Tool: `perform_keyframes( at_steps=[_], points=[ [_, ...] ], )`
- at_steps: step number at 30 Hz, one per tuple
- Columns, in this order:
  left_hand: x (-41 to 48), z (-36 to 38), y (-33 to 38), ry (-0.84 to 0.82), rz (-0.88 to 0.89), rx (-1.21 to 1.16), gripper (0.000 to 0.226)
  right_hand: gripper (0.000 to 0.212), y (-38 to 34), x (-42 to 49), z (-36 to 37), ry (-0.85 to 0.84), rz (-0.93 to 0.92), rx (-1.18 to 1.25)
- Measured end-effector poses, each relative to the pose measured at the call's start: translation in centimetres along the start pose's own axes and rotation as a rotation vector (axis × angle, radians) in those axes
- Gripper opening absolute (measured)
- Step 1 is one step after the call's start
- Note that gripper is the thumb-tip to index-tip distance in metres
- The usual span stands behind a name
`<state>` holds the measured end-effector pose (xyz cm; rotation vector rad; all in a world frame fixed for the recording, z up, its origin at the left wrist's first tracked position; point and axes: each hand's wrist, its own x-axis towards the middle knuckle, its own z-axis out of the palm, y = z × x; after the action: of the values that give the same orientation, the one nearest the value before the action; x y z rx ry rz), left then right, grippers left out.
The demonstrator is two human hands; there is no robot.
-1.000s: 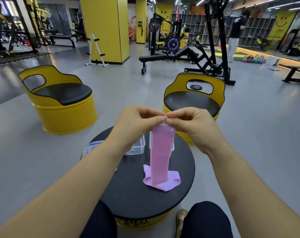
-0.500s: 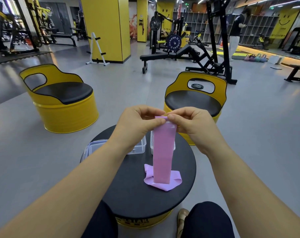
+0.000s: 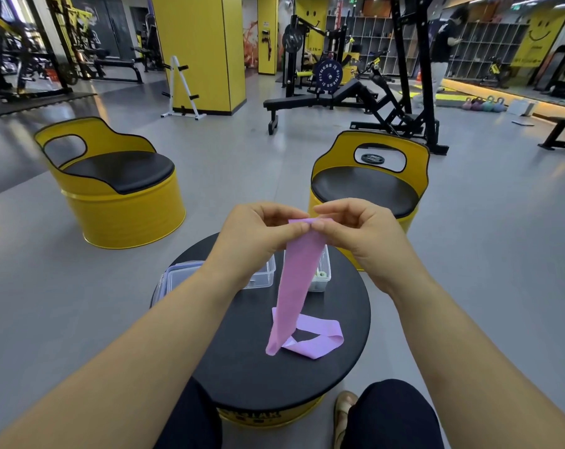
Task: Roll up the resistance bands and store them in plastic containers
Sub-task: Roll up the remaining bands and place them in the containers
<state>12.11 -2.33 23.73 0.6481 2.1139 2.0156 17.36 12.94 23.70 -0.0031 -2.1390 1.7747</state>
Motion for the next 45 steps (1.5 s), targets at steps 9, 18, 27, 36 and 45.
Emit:
perform_keyframes(
  at_steps=[9, 18, 27, 36, 45],
  points=[
    [-0.07, 0.05, 0.00, 0.006, 0.023, -0.016, 0.017, 0.012, 0.10, -0.06, 0.08, 0.011, 0.019, -0.002],
    [-0.28, 0.02, 0.14, -0.065, -0.047, -0.018, 0.007, 0.012, 0.40, -0.08, -0.21, 0.016, -0.018, 0.013],
    [-0.03, -0.12, -0.23, -0.025, -0.015, 0.027, 0.013, 0.008, 0.26, -0.36, -0.29, -0.039, 0.070, 0.086],
    [-0.07, -0.12, -0.33, -0.042, -0.042, 0.017, 0.008, 0.012, 0.37, -0.28, -0.46, -0.032, 0.033, 0.089],
    [0.03, -0.21, -0.46, -0.041, -0.048, 0.011, 0.007, 0.018, 0.89, -0.09, -0.37, -0.069, 0.023, 0.085]
  ],
)
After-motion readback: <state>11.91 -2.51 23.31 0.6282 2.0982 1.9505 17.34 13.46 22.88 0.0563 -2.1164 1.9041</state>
